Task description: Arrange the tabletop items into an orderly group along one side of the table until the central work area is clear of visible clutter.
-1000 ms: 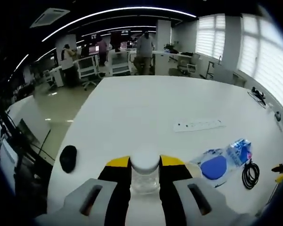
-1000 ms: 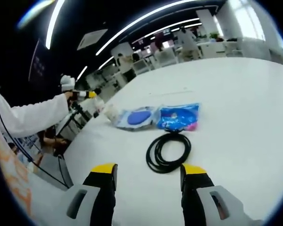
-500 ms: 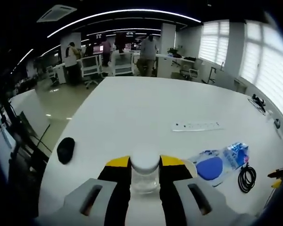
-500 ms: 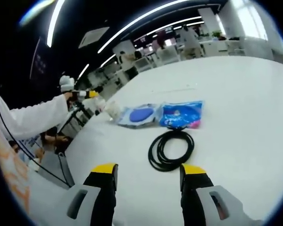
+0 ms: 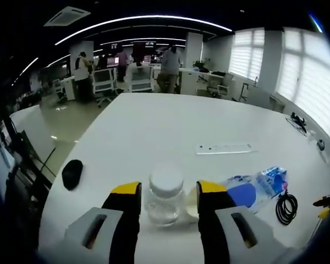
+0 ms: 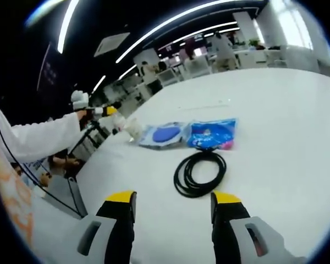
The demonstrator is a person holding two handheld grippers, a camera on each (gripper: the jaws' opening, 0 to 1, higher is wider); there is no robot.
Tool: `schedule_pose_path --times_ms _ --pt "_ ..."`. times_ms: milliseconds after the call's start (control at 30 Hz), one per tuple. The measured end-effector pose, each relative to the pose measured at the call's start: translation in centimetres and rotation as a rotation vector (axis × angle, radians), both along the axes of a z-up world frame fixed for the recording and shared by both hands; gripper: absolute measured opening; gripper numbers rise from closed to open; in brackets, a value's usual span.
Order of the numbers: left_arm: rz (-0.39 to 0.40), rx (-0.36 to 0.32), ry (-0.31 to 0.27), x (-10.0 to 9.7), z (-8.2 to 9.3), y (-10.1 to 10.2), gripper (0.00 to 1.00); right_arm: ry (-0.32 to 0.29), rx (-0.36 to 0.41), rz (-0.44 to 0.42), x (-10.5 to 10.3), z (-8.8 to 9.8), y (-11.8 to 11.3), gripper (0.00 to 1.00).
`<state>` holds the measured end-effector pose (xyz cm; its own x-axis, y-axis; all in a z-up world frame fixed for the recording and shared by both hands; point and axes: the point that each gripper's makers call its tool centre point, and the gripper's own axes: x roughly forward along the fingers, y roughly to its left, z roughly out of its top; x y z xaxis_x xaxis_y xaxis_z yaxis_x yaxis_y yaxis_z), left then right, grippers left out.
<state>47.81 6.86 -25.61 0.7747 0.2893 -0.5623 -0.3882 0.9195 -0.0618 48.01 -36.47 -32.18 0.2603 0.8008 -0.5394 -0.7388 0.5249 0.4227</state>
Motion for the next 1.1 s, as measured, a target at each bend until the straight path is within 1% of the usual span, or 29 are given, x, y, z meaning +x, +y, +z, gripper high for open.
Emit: schedule_pose_path --times_ms 67,100,167,200,233,300,367,433,500,567,667,767,800,833,867,933,967,1000,1033,1100 --pt "0.006 0.006 -0.004 -0.4 -0.1 0.2 0.56 -0.005 -0.001 -0.003 -0.2 0.1 -0.2 0.55" --pt "0.005 0.001 -0.01 -0.6 0.0 0.2 0.59 -0.006 -0.001 -0.004 -0.2 0.1 -0.3 0.56" --pt "-0.003 -0.017 -0.036 -1.3 0.0 -0.7 0.62 -0.011 0.0 -0.009 -0.3 0.3 -0.5 0.57" --pt "-0.008 -0.022 -0.043 -1.6 -0.3 -0.3 0.62 -0.016 -0.003 -0.01 -0.5 0.3 -0.7 0.57" --pt "-0.008 -0.022 -0.045 -2.0 -0.5 -0.4 0.63 -0.018 -0.005 -0.011 -0.7 0.5 -0.9 0.57" --pt "-0.018 -0.02 -0.035 -3.4 -0.9 -1.5 0.65 -0.027 -0.01 -0.014 -1.3 0.6 -1.3 0.59" --pt "-0.031 -0.024 -0.025 -4.7 -1.5 -2.1 0.69 -0.03 -0.016 -0.016 -1.9 0.3 -1.6 0.59" --pt "-0.038 -0.024 -0.029 -5.8 -1.9 -2.5 0.72 -0.026 -0.024 -0.017 -2.5 0.2 -1.9 0.6" --pt "-0.041 -0.041 -0.039 -7.1 -2.4 -2.8 0.75 -0.033 -0.038 -0.016 -3.4 0.3 -2.3 0.62" --pt "-0.053 -0.048 -0.035 -8.1 -2.9 -2.7 0.79 -0.04 -0.04 -0.022 -3.9 0.6 -2.6 0.63" --pt "-0.079 -0.032 -0.027 -9.5 -3.2 -2.6 0.8 -0.053 -0.043 -0.036 -4.8 0.9 -3.0 0.65" --pt "-0.092 -0.028 -0.045 -10.7 -3.0 -2.8 0.83 -0.059 -0.041 -0.044 -5.3 1.2 -3.2 0.67" --pt "-0.091 -0.037 -0.06 -11.6 -2.9 -3.1 0.84 -0.066 -0.04 -0.049 -5.5 1.4 -3.2 0.68" --pt "-0.092 -0.04 -0.064 -12.1 -2.9 -3.2 0.85 -0.071 -0.037 -0.051 -5.6 1.7 -3.1 0.68" --pt "-0.101 -0.042 -0.063 -12.4 -3.0 -3.6 0.86 -0.083 -0.029 -0.055 -5.7 2.0 -3.1 0.69" --pt "-0.118 -0.035 -0.056 -13.4 -3.3 -3.9 0.87 -0.1 -0.021 -0.056 -5.8 2.4 -3.0 0.7" --pt "-0.133 -0.028 -0.048 -14.2 -3.5 -4.1 0.87 -0.11 -0.016 -0.052 -6.0 2.8 -2.9 0.71" --pt "-0.138 -0.028 -0.043 -14.8 -3.6 -4.8 0.87 -0.117 -0.015 -0.051 -6.1 2.9 -2.9 0.71" --pt "-0.14 -0.034 -0.039 -15.6 -3.7 -5.1 0.86 -0.128 -0.015 -0.05 -6.3 3.2 -2.9 0.73" --pt "-0.146 -0.038 -0.045 -16.4 -3.5 -5.1 0.87 -0.153 -0.02 -0.056 -6.3 3.5 -3.0 0.75"
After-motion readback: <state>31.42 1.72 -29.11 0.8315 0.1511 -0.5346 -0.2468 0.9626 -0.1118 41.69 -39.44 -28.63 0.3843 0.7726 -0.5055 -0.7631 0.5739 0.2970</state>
